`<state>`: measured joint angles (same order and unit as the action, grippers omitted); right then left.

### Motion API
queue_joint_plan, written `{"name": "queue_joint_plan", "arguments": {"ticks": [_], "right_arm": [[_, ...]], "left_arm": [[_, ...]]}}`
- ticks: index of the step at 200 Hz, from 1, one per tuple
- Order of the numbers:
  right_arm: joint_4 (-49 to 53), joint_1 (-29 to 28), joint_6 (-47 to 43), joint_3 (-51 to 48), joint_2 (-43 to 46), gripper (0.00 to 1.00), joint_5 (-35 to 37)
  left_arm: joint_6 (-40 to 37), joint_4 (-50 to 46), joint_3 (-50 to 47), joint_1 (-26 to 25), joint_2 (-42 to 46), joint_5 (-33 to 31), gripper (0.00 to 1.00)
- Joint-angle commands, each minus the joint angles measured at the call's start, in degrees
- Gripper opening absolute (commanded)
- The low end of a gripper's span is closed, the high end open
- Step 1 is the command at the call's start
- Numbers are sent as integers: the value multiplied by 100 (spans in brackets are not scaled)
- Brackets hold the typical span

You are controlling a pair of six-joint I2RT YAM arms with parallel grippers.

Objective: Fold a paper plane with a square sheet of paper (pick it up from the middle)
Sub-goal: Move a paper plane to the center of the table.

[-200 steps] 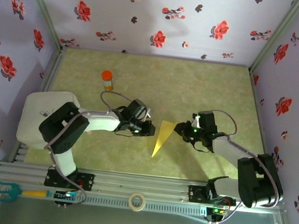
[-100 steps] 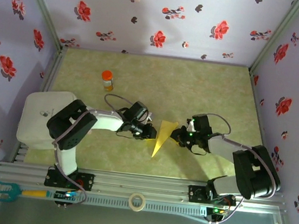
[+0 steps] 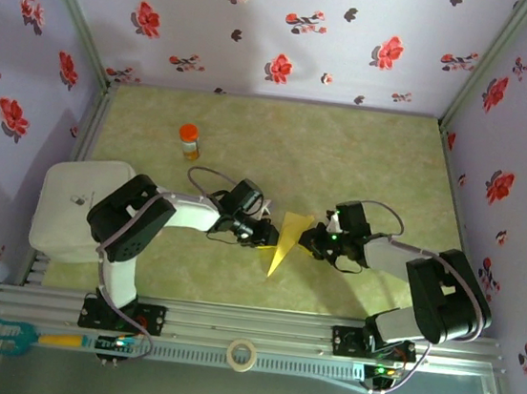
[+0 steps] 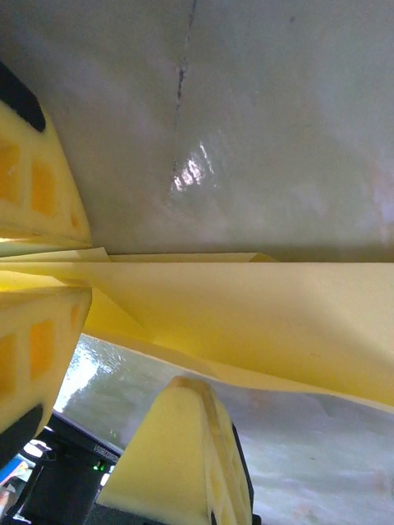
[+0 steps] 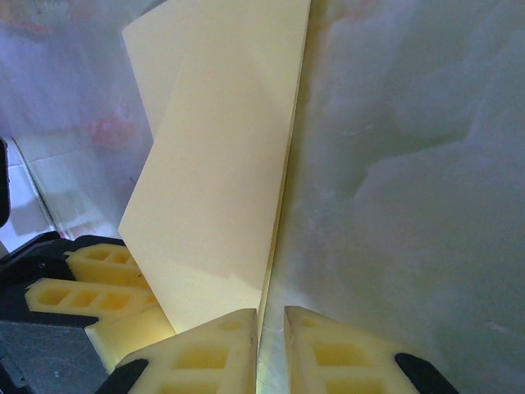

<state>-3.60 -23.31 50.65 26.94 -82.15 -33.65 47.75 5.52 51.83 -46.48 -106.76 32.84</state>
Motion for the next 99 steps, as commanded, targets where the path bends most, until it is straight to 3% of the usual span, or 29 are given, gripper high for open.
{"name": "queue_joint_plan", "arguments": {"ticks": [1,99], "right_arm": [[-139,-59,65,119,-64,17,-100],[-234,-161,59,119,-316,15,-245]], "left_arm": [[-20,-66,97,-46,-58,70,19],[114,407,63,-69,-274,517,23]]}}
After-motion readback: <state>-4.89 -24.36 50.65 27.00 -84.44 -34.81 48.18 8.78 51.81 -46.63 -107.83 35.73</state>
